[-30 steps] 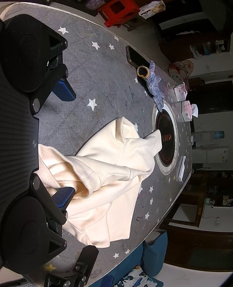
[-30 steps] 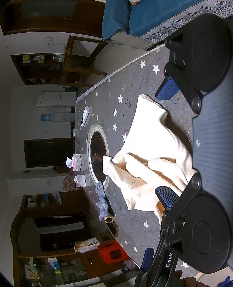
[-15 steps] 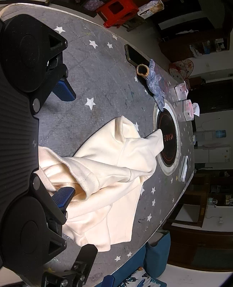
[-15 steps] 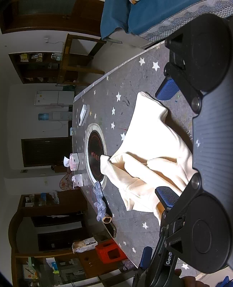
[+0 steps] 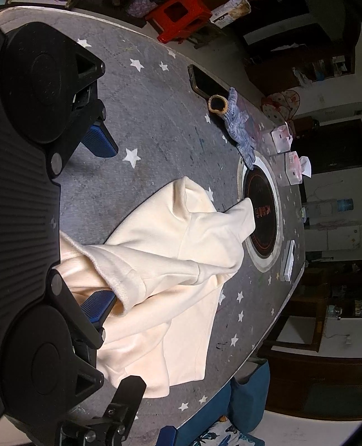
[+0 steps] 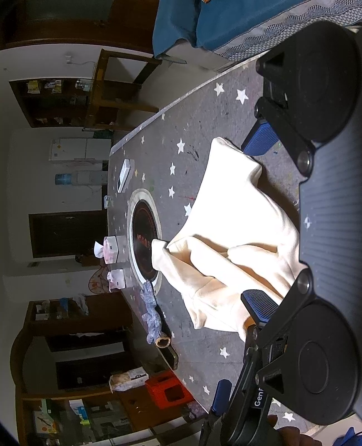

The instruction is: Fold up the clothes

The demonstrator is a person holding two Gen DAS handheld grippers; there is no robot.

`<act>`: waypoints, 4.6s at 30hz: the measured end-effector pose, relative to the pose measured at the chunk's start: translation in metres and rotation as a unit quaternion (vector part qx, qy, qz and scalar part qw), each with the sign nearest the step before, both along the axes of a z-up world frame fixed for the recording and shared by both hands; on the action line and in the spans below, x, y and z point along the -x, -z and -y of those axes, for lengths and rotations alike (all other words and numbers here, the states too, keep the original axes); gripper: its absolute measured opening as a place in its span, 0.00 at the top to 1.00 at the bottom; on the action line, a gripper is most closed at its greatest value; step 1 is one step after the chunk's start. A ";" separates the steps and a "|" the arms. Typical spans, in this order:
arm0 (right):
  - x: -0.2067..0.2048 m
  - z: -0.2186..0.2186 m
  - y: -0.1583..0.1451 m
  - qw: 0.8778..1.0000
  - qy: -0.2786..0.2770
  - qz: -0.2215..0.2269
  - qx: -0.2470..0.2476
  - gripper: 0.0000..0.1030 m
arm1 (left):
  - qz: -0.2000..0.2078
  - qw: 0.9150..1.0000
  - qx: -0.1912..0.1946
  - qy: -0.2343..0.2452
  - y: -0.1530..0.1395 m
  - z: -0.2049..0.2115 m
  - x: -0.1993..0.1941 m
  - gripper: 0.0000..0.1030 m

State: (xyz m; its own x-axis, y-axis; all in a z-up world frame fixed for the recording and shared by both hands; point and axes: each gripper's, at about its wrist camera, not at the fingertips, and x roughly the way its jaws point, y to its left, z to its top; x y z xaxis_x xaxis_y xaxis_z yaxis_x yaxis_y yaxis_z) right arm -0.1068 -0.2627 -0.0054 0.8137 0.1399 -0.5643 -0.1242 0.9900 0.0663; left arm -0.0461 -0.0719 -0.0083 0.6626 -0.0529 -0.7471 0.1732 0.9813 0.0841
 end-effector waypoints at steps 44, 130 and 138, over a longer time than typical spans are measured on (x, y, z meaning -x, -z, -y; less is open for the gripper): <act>-0.050 0.004 0.008 0.999 -0.009 -0.027 -0.017 0.13 | -0.014 1.000 -0.009 0.018 0.011 0.012 -0.049 0.00; -0.081 0.084 -0.029 0.998 0.017 0.009 -0.060 0.98 | 0.049 0.996 0.009 0.078 -0.035 -0.051 -0.053 0.00; -0.029 0.121 -0.024 0.997 0.069 -0.004 -0.037 0.98 | 0.044 0.989 0.032 0.139 -0.027 -0.011 -0.083 0.07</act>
